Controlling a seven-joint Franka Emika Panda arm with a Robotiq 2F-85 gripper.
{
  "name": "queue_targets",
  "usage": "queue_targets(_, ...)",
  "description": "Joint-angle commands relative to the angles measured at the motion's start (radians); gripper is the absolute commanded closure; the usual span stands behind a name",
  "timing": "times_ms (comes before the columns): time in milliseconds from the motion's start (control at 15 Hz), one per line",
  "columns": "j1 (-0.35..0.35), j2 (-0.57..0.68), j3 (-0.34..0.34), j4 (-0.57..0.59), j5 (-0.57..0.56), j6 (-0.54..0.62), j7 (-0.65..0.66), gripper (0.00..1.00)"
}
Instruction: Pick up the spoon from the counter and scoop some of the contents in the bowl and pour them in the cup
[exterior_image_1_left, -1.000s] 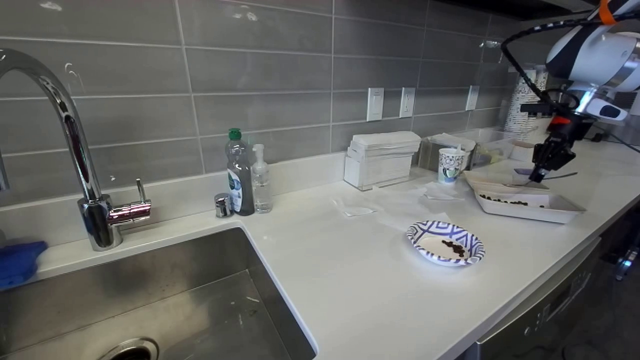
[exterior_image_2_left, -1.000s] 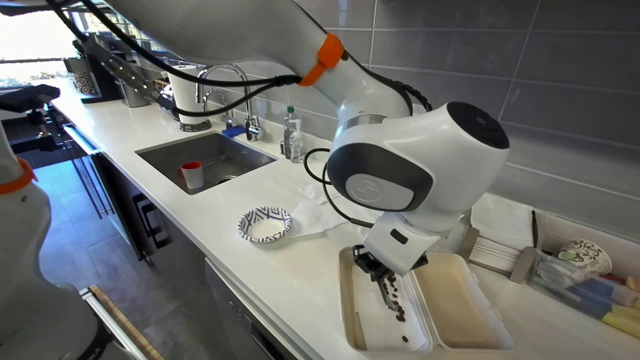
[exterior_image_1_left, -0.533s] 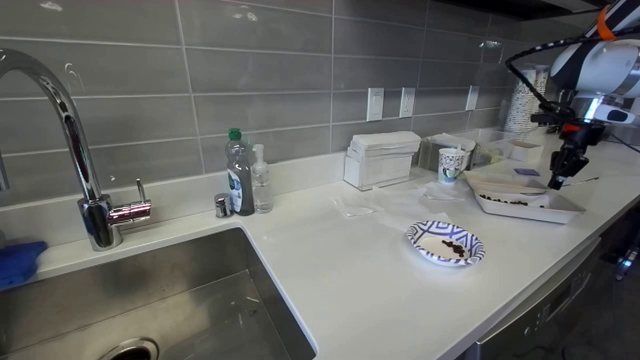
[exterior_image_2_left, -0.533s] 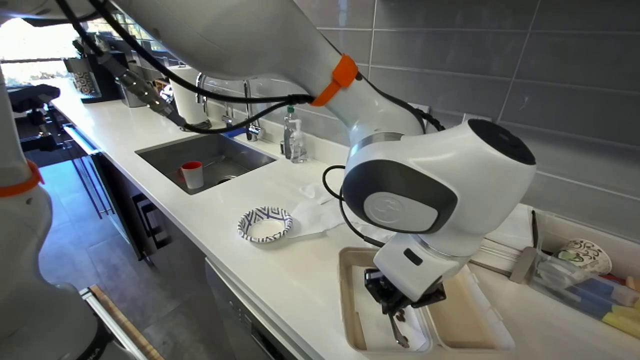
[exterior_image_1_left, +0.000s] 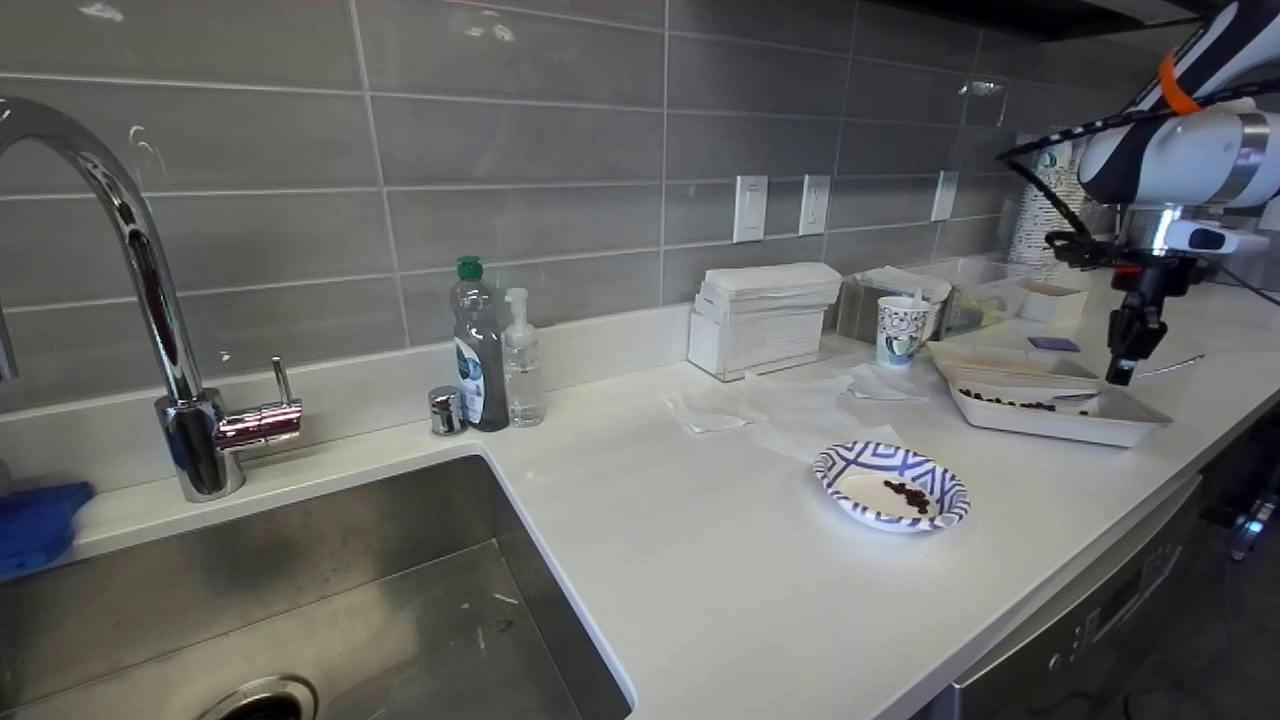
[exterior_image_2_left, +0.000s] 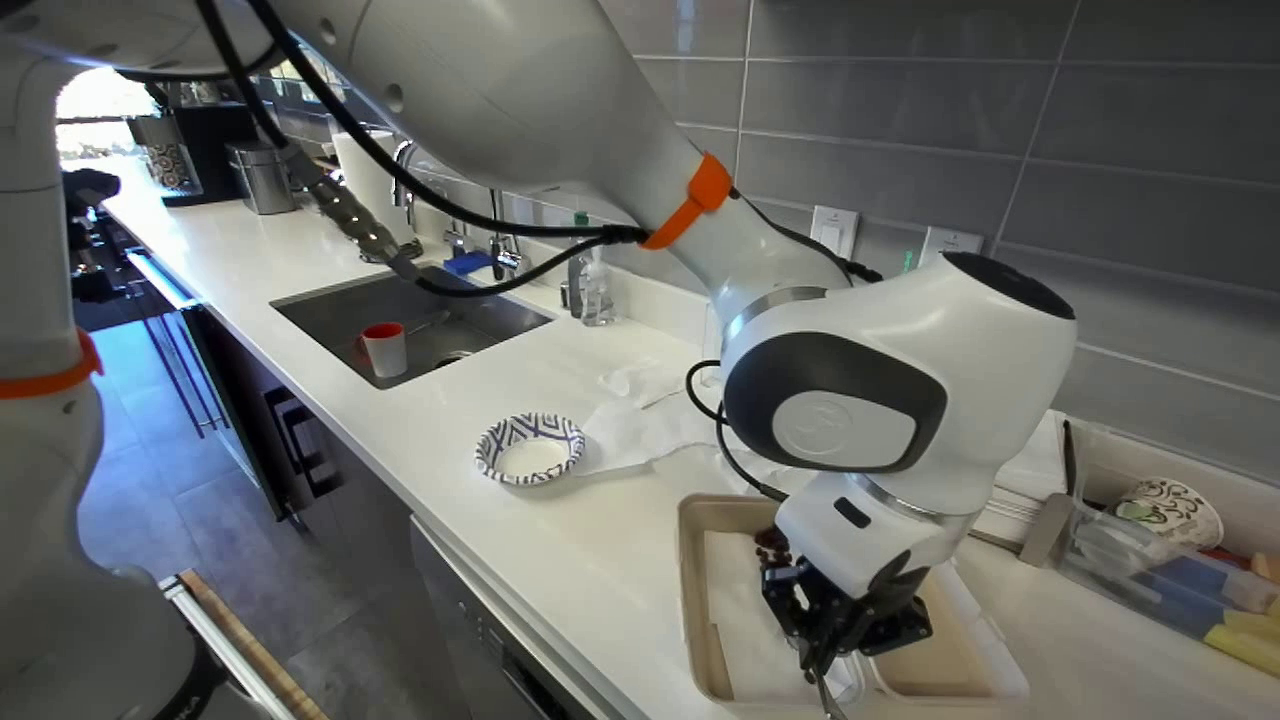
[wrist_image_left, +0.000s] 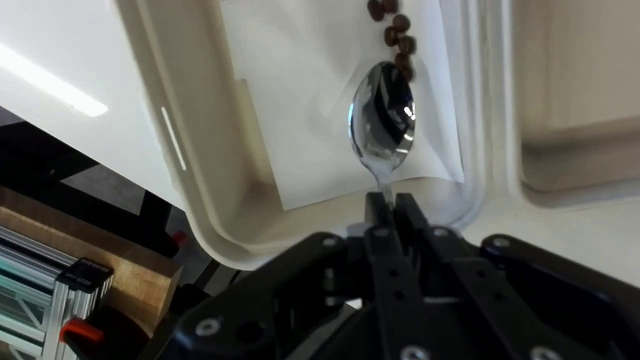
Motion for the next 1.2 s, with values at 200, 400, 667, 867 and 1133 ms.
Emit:
queue_targets(200, 0.026, 0.094, -0.003, 0.083, -0.103, -0.02, 0.108, 0.98)
queue_targets(400, 0.033, 0.11, -0.001, 0.104, -0.128, -0.032, 0.122, 0.98)
queue_targets(667, 0.04, 0.103, 0.003, 0.113, -0.151, -0.054, 0.118, 0.98)
queue_targets(867, 0.048, 0.092, 0.001, 0.115, -0.183, -0.09, 0.117, 0.98)
queue_targets(1133, 0.055, 0.099, -0.003, 0.127, -0.228, -0.109, 0.132, 0.98)
